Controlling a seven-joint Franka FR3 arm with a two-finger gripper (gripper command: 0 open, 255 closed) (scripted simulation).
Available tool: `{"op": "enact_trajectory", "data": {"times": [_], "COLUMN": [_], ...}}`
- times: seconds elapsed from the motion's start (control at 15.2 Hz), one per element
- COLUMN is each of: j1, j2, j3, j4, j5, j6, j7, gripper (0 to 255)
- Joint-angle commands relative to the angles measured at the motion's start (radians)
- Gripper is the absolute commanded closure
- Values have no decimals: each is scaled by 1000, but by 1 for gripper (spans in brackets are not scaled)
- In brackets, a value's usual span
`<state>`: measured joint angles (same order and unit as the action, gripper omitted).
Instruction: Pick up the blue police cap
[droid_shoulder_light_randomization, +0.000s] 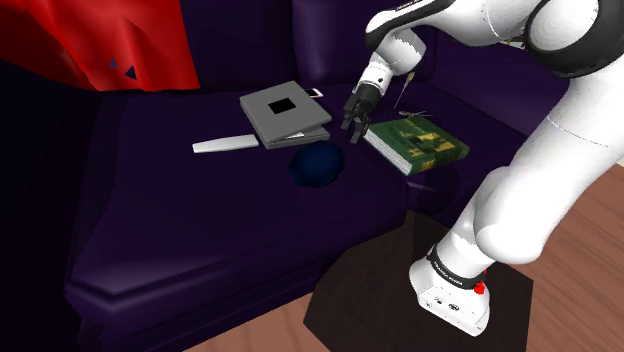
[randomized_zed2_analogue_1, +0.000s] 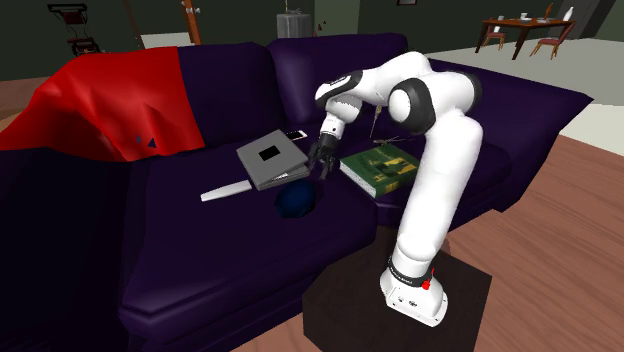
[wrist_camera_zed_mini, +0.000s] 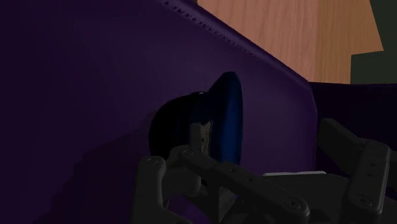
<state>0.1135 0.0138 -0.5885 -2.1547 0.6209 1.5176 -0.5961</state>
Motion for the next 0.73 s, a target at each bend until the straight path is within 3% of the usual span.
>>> {"op": "enact_trajectory", "data": {"times": [0.0,0.59,0.66], "j1": [-17,-30,-29], "j2": [138,209,210], "j3": [-13,3,3], "j4": [54,31,32], "j5": [116,143,144], "j6": [-70,-20,-20], "j7": [-92,-161,-160], "gripper": [0,0,255]}}
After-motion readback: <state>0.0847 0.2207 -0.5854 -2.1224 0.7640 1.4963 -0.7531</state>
